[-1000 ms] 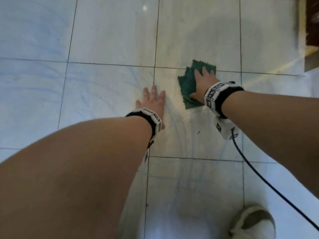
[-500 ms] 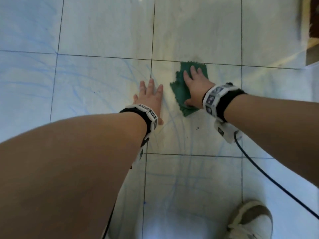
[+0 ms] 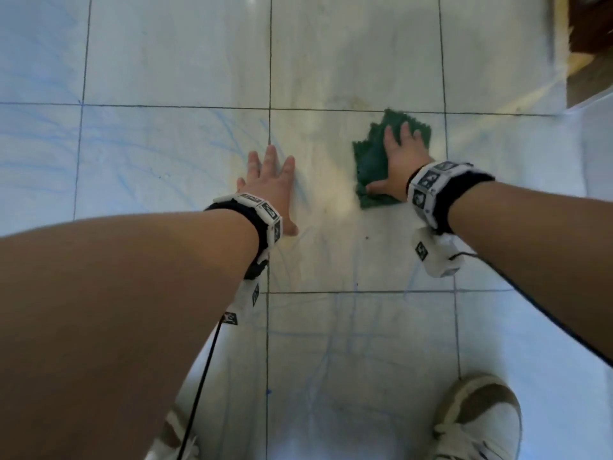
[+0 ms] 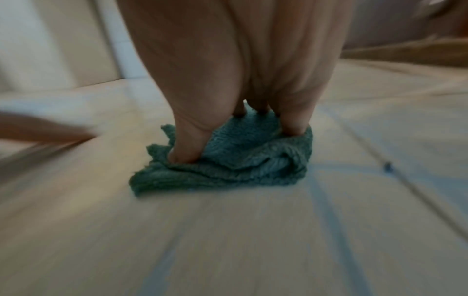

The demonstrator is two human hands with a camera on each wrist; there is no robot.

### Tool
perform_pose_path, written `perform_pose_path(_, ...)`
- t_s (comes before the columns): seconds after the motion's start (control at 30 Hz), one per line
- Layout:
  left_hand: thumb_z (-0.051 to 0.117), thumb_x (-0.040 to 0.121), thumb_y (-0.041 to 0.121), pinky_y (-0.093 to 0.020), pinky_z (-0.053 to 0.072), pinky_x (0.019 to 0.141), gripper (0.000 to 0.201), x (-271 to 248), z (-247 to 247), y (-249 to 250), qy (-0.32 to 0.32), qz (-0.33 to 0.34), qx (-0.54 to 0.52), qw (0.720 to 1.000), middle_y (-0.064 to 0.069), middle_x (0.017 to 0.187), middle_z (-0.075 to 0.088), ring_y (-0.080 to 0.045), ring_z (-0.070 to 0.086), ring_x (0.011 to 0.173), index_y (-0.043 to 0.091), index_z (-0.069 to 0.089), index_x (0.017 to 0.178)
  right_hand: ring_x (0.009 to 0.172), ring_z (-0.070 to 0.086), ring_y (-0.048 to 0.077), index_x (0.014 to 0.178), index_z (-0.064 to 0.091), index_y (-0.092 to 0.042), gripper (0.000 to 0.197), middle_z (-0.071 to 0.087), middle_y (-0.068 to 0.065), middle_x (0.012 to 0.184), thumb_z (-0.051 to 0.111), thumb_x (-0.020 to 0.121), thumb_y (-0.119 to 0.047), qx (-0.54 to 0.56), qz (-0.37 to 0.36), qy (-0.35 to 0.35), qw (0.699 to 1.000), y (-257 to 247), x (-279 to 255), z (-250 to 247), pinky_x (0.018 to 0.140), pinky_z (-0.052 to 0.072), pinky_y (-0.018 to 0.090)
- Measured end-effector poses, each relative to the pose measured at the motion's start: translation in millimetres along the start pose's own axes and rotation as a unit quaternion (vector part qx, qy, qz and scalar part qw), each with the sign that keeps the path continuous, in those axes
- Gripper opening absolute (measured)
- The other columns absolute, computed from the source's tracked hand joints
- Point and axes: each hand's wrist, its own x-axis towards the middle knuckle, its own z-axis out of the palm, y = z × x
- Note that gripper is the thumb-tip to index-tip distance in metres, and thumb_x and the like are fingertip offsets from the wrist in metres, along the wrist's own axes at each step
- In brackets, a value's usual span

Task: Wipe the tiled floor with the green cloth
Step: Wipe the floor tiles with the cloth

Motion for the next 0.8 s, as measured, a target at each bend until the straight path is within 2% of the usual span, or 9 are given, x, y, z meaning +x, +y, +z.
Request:
perform_pose_path(0.07,0.083,0.075,0.039,-0.055,0.010,0.120,0.126,-0.6,-0.8,-0.9,-0.003,0.001,0.001,1.000,-0.006,0.160,-0.029,-0.033,-0.023,0.148,0.024,-0.012,0.157,0.151,-0.001,0.041,0.157,-0.011,-0.011,0.121,-0.011,0.019,0.165,0.068,0.082,-0.062,0.011,0.047,0.006,0.999,21.5,22.4,-20.0,0.123,0.012,0.048)
perform_pose_path(0.13,0.083,0.075,0.039,-0.055,0.010,0.119,0.126,-0.8,0.4,-0.4,-0.007,0.002,0.002,1.000,-0.006,0.160,-0.029,-0.033,-0.023,0.148,0.024,-0.012,0.156,0.151,-0.001,0.042,0.157,-0.011,-0.011,0.121,-0.011,0.020,0.164,0.068,0.082,-0.062,0.010,0.050,-0.005,0.999,23.7,24.5,-24.7,0.123,0.013,0.049)
perform_pose_path(0.23,0.083,0.075,0.039,-0.055,0.011,0.119,0.127,0.5,0.8,0.7,-0.007,-0.001,0.005,1.000,-0.006,0.160,-0.029,-0.034,-0.023,0.148,0.024,-0.013,0.156,0.150,-0.007,0.042,0.157,-0.014,-0.011,0.119,-0.016,0.020,0.163,0.068,0.084,-0.058,-0.038,-0.054,-0.021,0.998,-10.1,-5.5,-9.0,0.124,0.008,0.047)
perform_pose_path(0.33,0.083,0.075,0.042,-0.055,0.011,0.119,0.128,2.0,1.2,1.4,-0.008,-0.003,0.008,1.000,-0.007,0.160,-0.030,-0.035,-0.022,0.148,0.024,-0.013,0.156,0.150,-0.020,0.032,0.156,-0.017,-0.020,0.121,-0.028,0.008,0.162,0.075,0.083,-0.047,-0.080,-0.186,-0.074,0.976,-53.4,-49.7,30.1,0.123,0.010,0.045)
perform_pose_path(0.43,0.083,0.074,0.045,-0.055,0.011,0.119,0.129,2.6,2.3,1.8,-0.013,-0.006,0.015,1.000,-0.007,0.159,-0.031,-0.035,-0.023,0.148,0.024,-0.015,0.156,0.150,-0.021,0.027,0.157,-0.017,-0.023,0.121,-0.029,0.004,0.162,0.077,0.082,-0.044,-0.110,-0.225,-0.089,0.964,-64.3,-56.8,43.9,0.122,0.013,0.043)
perform_pose_path(0.5,0.083,0.075,0.042,-0.054,0.011,0.119,0.128,2.7,2.1,0.8,-0.014,-0.007,0.013,1.000,-0.006,0.159,-0.031,-0.034,-0.023,0.147,0.025,-0.015,0.156,0.151,-0.017,0.032,0.157,-0.015,-0.017,0.119,-0.025,0.010,0.163,0.074,0.084,-0.047,-0.115,-0.205,-0.056,0.970,-49.4,-29.7,21.8,0.122,0.006,0.041)
perform_pose_path(0.57,0.083,0.075,0.041,-0.053,0.010,0.119,0.128,1.4,1.9,-1.0,-0.014,-0.006,0.010,1.000,-0.005,0.159,-0.031,-0.032,-0.024,0.147,0.026,-0.016,0.155,0.151,-0.011,0.039,0.157,-0.011,-0.011,0.118,-0.017,0.019,0.163,0.070,0.084,-0.054,-0.074,-0.119,-0.007,0.990,-19.6,7.8,-8.5,0.122,0.000,0.043)
perform_pose_path(0.7,0.082,0.075,0.042,-0.052,0.008,0.120,0.128,1.3,1.5,-1.9,-0.016,-0.006,0.008,1.000,-0.003,0.159,-0.033,-0.031,-0.026,0.147,0.027,-0.017,0.155,0.151,0.000,0.043,0.158,-0.009,-0.011,0.120,-0.010,0.020,0.165,0.067,0.082,-0.064,-0.011,0.048,0.001,0.999,45.3,48.6,-39.3,0.122,0.013,0.050)
perform_pose_path(0.8,0.083,0.075,0.041,-0.052,0.008,0.120,0.128,1.4,2.4,-1.8,-0.019,-0.006,0.003,1.000,-0.003,0.158,-0.034,-0.031,-0.026,0.147,0.027,-0.016,0.155,0.150,-0.003,0.044,0.157,-0.012,-0.009,0.119,-0.013,0.021,0.164,0.066,0.084,-0.062,-0.024,0.020,-0.006,0.999,33.2,24.5,-30.4,0.123,0.010,0.050)
